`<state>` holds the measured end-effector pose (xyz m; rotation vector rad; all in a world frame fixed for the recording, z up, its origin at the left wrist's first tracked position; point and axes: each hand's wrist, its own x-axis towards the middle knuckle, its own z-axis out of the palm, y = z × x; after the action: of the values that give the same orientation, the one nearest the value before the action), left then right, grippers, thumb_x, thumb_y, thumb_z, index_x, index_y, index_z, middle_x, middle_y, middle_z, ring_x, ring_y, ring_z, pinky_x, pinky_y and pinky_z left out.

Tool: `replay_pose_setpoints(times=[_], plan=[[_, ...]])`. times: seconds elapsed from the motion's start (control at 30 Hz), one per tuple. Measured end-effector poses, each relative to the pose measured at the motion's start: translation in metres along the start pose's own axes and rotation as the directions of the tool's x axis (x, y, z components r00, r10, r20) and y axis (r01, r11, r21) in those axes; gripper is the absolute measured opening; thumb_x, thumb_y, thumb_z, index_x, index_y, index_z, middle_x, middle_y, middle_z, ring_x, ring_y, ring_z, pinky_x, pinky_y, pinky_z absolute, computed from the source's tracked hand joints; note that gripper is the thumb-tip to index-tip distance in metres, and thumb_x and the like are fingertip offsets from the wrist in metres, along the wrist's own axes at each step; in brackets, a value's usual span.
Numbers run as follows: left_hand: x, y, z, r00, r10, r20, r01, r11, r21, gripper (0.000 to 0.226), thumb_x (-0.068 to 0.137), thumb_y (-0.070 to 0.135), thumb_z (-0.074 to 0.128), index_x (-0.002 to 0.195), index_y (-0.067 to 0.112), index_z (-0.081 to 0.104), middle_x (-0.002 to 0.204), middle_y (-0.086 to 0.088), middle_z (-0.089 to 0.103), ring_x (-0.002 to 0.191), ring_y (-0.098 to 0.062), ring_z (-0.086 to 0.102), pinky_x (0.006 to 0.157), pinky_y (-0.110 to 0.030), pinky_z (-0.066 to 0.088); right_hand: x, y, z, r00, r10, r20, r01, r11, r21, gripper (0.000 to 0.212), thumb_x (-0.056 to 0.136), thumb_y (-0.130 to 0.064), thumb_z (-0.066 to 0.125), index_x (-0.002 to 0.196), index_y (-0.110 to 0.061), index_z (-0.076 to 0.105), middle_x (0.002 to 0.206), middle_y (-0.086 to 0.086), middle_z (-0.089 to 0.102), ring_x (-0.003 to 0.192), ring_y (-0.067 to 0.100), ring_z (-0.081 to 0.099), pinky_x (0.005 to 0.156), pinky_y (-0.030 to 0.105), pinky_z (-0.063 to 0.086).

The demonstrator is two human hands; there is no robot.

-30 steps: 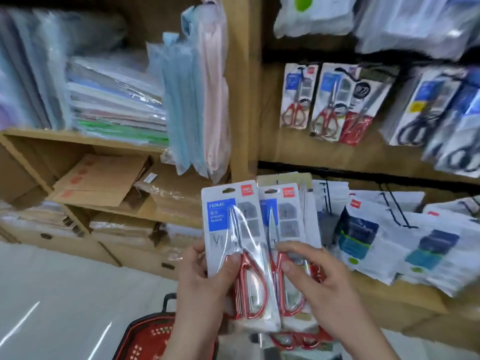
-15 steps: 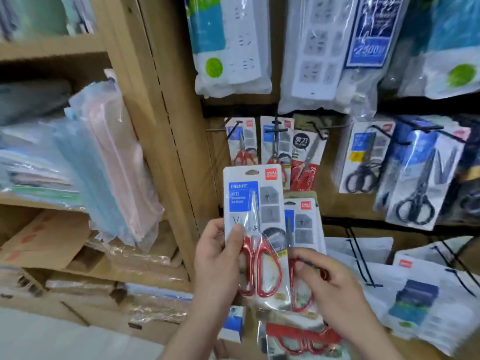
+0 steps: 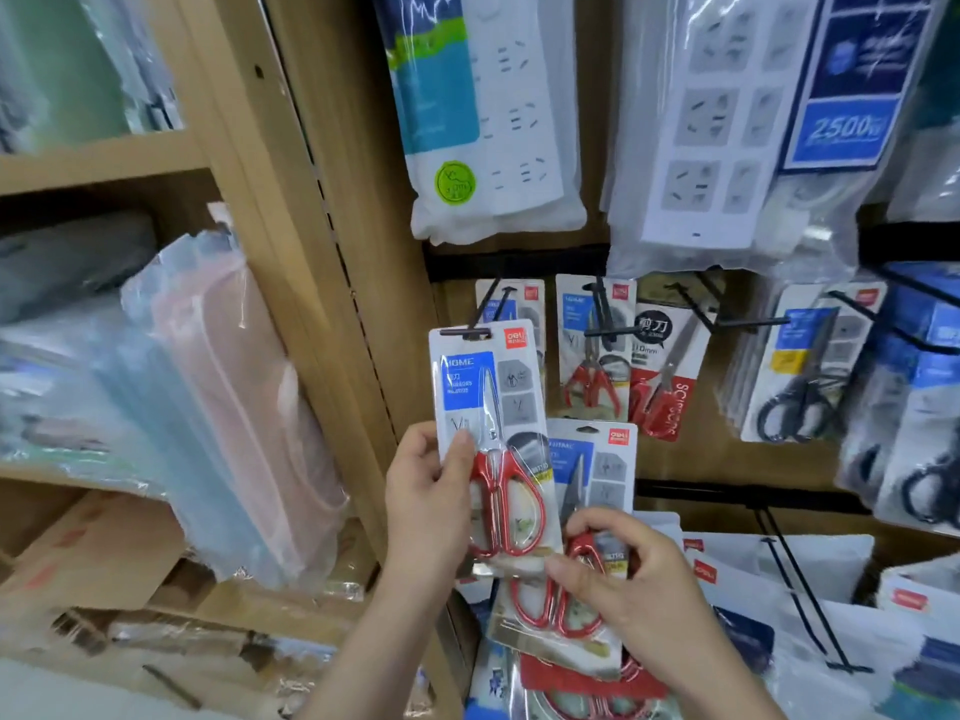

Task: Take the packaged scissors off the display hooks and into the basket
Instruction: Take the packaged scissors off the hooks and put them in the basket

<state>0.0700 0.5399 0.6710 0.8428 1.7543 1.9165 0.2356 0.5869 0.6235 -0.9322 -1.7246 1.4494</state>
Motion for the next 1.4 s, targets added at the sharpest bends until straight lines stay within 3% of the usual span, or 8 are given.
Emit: replay_pose_setpoints(times=[0.37,0.5,0.63,0.8,1.0,1.17,1.3,1.4], plan=[[0.011,-0.006,-0.018,0.974,0.049,0.223,-0.077,0.99,0.12,0.05,0.1,0.026,0.053,0.119,0.071,0.044,0.1,0.007,0.076,0.084,-0.025,0.074,0.073,-0.05,0.061,0.01,0.005,0.011,1.0,0.023,-0.006,-0.023,0.999,-0.043,0.029,0.055,-0.047,0.082,0.081,-0.041,0.069,0.099,-0.027,0.069,0.097,-0.014,0.059,0.078,0.004,0.04],[0.025,-0.004,-0.027,0.899,-0.047,0.436,0.021,0.998,0.064,0.061,0.102,0.01,0.05,0.133,0.061,0.037,0.115,0.002,0.073,0.097,-0.015,0.073,0.075,-0.03,0.06,0.014,0.001,0.01,0.998,-0.005,-0.068,0.004,1.0,-0.008,0.027,0.057,-0.039,0.084,0.079,-0.03,0.072,0.095,-0.02,0.071,0.092,-0.01,0.062,0.071,0.002,0.042],[0.032,-0.01,-0.044,0.874,-0.105,0.474,0.067,0.993,0.096,0.077,0.081,-0.003,0.074,0.138,0.042,0.048,0.103,-0.001,0.075,0.094,-0.023,0.073,0.076,-0.035,0.061,0.015,0.001,0.007,0.989,-0.021,-0.147,0.016,0.999,-0.03,0.024,0.061,-0.037,0.085,0.081,-0.034,0.071,0.096,-0.021,0.07,0.094,-0.006,0.063,0.079,0.009,0.046],[0.055,-0.029,-0.022,0.935,-0.108,0.337,0.066,0.989,0.132,0.076,0.087,-0.009,0.066,0.139,0.042,0.047,0.097,0.005,0.075,0.084,-0.013,0.074,0.066,-0.028,0.061,0.012,0.011,-0.005,0.967,-0.012,-0.254,-0.01,0.996,-0.087,0.023,0.08,-0.013,0.079,0.087,-0.033,0.072,0.098,-0.016,0.07,0.091,0.009,0.067,0.085,0.036,0.054],[0.107,-0.04,0.017,0.965,-0.061,0.254,0.024,0.989,0.145,0.073,0.09,0.0,0.067,0.138,0.049,0.042,0.105,0.009,0.065,0.087,-0.009,0.073,0.056,-0.025,0.059,0.004,0.009,-0.02,0.942,0.0,-0.334,-0.007,1.0,-0.02,0.029,0.08,-0.004,0.077,0.078,-0.032,0.071,0.094,-0.021,0.071,0.089,0.0,0.067,0.07,0.022,0.058],[0.15,-0.05,0.041,0.975,-0.001,0.223,-0.061,0.961,0.271,0.05,0.095,0.012,0.064,0.119,0.051,0.044,0.091,0.017,0.066,0.094,-0.01,0.071,0.08,-0.046,0.061,-0.002,0.008,-0.015,0.949,0.017,-0.316,0.013,0.995,0.094,0.026,0.078,-0.004,0.076,0.093,-0.024,0.07,0.1,-0.02,0.073,0.092,0.002,0.07,0.064,0.024,0.06],[0.153,-0.05,0.044,0.959,0.055,0.28,-0.185,0.864,0.467,0.04,0.096,0.024,0.061,0.127,0.044,0.046,0.112,0.014,0.059,0.106,-0.013,0.063,0.082,-0.037,0.056,-0.003,0.003,-0.007,0.956,-0.003,-0.294,0.042,0.991,0.127,0.053,0.072,-0.018,0.078,0.118,-0.034,0.059,0.107,-0.02,0.07,0.094,0.007,0.072,0.067,0.026,0.06],[0.111,-0.034,0.033,0.95,0.089,0.3,-0.191,0.925,0.33,0.018,0.096,0.018,0.06,0.108,0.03,0.064,0.101,0.016,0.063,0.096,-0.007,0.061,0.076,-0.021,0.047,0.0,-0.002,-0.002,0.955,-0.006,-0.298,0.065,0.98,0.188,0.066,0.069,-0.02,0.079,0.125,-0.041,0.051,0.108,-0.026,0.069,0.095,0.007,0.071,0.069,0.025,0.06]])
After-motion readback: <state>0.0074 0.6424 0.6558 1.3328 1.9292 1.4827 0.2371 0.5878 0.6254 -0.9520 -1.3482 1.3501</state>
